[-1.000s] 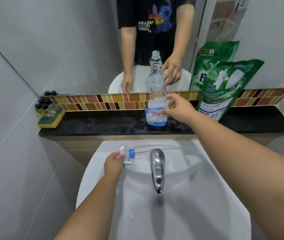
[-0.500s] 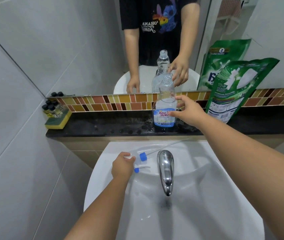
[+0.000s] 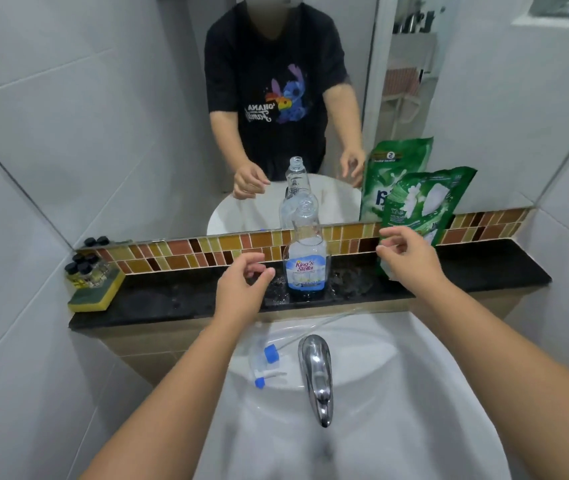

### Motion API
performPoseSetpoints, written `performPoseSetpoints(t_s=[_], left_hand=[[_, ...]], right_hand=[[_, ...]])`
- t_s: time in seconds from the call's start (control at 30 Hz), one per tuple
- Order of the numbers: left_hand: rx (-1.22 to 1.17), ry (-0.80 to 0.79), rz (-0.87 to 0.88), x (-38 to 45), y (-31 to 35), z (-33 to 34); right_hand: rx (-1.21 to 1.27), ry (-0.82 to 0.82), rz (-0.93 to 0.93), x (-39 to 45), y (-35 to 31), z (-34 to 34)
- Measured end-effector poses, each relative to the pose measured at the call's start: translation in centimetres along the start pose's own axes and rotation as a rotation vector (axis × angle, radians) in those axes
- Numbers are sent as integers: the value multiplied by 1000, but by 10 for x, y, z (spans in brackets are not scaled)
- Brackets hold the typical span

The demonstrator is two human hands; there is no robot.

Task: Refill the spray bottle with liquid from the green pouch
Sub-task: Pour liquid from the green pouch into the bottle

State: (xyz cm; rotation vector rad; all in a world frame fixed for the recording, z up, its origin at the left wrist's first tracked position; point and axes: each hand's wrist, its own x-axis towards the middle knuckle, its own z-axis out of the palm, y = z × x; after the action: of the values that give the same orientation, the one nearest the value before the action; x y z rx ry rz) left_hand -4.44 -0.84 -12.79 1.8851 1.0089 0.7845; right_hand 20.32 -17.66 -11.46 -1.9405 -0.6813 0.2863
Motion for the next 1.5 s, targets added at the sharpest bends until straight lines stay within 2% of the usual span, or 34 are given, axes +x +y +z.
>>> performPoseSetpoints(t_s=[0.13,0.3,0.47,0.6,0.9,1.13,1.37,1.5], left_hand=[[67,-115,39,23,21,15],[12,-168,-5,42,36,35],[-154,-156,-46,53,41,46],[-157,-135,-71,55,41,53],[-149,-108,-71,51,39,63],[-126,-91,-79,55,41,67],[-135,-116,-78,55,38,70],[-159,-114,-77,55,40,72]], right_hand=[[47,217,145,4,28,-27],[168,361,342,31,50,-50],[316,261,363,62,68,-61],[348,128,331,75,84,-58],[361,97,331,79,110,-47],[214,117,207,73,111,-43],[124,329,-54,60,94,-45],[2,366,-143,58,83,-50]])
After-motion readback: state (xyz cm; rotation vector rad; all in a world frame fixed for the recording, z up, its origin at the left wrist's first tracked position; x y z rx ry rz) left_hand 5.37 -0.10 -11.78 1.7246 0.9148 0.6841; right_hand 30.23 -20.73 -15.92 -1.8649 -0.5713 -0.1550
